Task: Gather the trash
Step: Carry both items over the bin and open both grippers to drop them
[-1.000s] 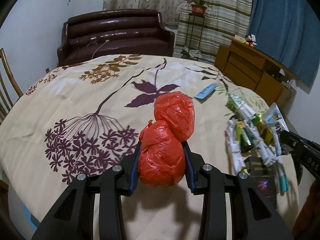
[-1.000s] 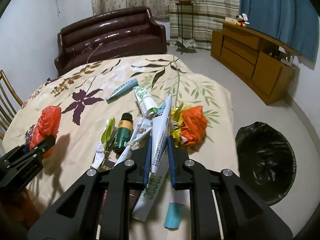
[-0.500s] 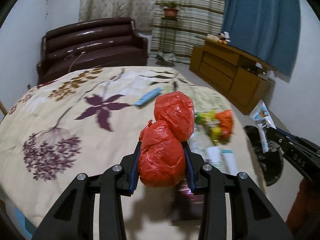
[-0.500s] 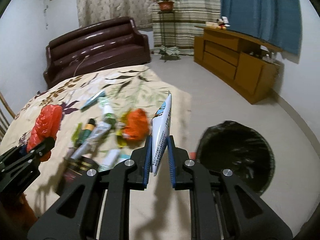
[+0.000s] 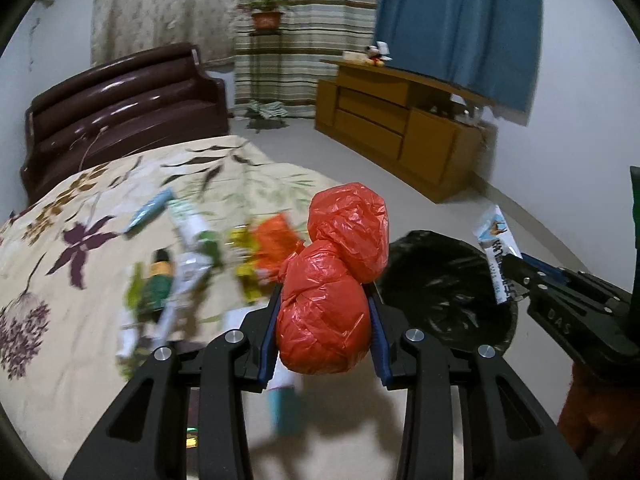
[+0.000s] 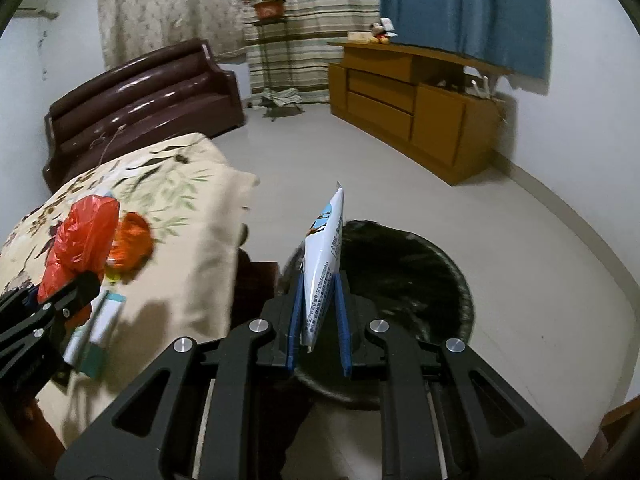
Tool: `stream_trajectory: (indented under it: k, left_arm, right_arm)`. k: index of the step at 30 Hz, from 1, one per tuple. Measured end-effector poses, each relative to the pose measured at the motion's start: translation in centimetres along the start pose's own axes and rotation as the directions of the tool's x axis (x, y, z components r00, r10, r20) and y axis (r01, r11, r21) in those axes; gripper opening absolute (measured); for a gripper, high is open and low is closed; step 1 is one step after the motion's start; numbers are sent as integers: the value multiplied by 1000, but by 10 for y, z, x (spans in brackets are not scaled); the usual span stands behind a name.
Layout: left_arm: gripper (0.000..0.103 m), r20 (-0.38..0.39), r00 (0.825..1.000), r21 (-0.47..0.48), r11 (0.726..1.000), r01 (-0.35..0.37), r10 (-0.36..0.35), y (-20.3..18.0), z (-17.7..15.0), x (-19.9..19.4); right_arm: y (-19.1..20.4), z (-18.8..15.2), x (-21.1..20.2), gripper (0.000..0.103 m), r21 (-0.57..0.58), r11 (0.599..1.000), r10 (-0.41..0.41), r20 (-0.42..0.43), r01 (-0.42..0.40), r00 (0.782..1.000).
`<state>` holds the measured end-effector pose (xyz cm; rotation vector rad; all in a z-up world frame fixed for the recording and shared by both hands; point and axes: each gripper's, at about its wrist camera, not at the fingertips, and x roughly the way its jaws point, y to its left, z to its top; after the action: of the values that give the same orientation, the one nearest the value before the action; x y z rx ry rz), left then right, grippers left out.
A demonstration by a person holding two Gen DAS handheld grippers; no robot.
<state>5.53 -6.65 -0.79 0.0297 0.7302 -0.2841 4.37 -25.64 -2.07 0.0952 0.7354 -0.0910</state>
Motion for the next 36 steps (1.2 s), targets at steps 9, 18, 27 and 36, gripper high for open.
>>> stream_trajectory:
  k: [9,18,27,36]
  left_arm:
    - [38,-28,999,64,998,22,-20,-45,8,37]
    - [38,-57,998,92,996,14,-9,-75,17,66]
    - [38,-67,998,119,993,7,1,-97,24,84]
    - [57,-87,996,120,993,-4,15,-104,23,95]
  right_arm:
    - [-42,-5,18,15,51,998,-29,-27,31,999]
    - [-60,-5,38,16,65,997,-39,-46,42,998]
    - [-77,-1,55,17,88,994,-60,-56,65,997]
    - [-88,-4,68,32,139,988,-60,-75,70,995]
